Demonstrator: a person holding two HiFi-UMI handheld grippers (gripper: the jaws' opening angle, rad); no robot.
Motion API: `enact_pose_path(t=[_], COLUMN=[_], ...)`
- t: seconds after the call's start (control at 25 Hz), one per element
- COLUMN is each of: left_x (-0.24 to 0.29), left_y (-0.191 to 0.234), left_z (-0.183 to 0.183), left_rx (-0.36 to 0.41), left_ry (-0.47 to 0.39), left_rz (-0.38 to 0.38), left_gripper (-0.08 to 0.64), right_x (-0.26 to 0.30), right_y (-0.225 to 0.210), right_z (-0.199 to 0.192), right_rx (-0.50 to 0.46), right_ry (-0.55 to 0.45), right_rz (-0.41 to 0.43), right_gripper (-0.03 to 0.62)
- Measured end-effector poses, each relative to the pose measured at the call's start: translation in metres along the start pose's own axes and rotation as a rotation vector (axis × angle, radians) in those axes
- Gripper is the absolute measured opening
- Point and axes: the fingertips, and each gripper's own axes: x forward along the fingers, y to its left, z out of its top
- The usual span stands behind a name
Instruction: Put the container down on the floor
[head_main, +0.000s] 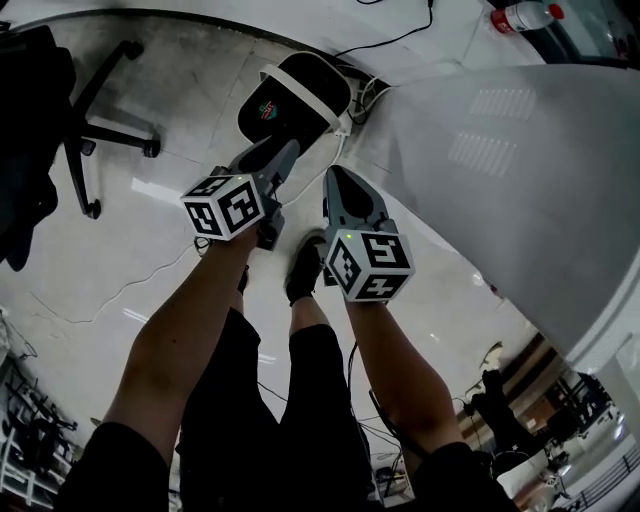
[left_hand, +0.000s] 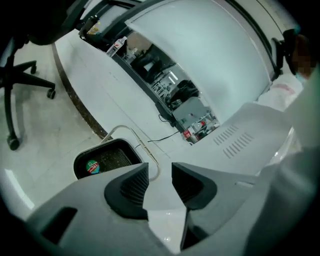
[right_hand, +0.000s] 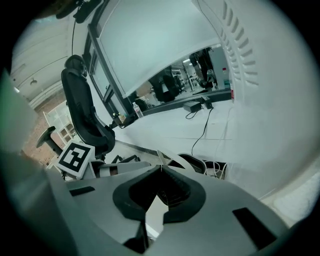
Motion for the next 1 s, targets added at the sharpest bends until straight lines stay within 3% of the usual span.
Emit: enact_pose_path(t=[0.4,0.68,1.0], left_x=[-0.091,-0.153,-0.208], left_y=[-0.059,-0.107,-0.170], left_z=[0.026,0.045,0.070], left_rx=[0.185,0.237,0.302], left_ry=[0.090,0.101,0.121], left_rz=[-0.004,-0.065,-0.136], left_gripper=[0.091,0.021,0.011], right_x=[-0.054,-0.100,-0.166], right_y=[0.053,0.085,0.108], right_z=[0.040,0.067,0.107], right_rx=[-0.062,-0.085,-0.064], right_ry=[-0.021,-0.045,-0.095], right_rz=[0.009,0.012,-0.006], right_gripper=[0.009,0.009,0.009])
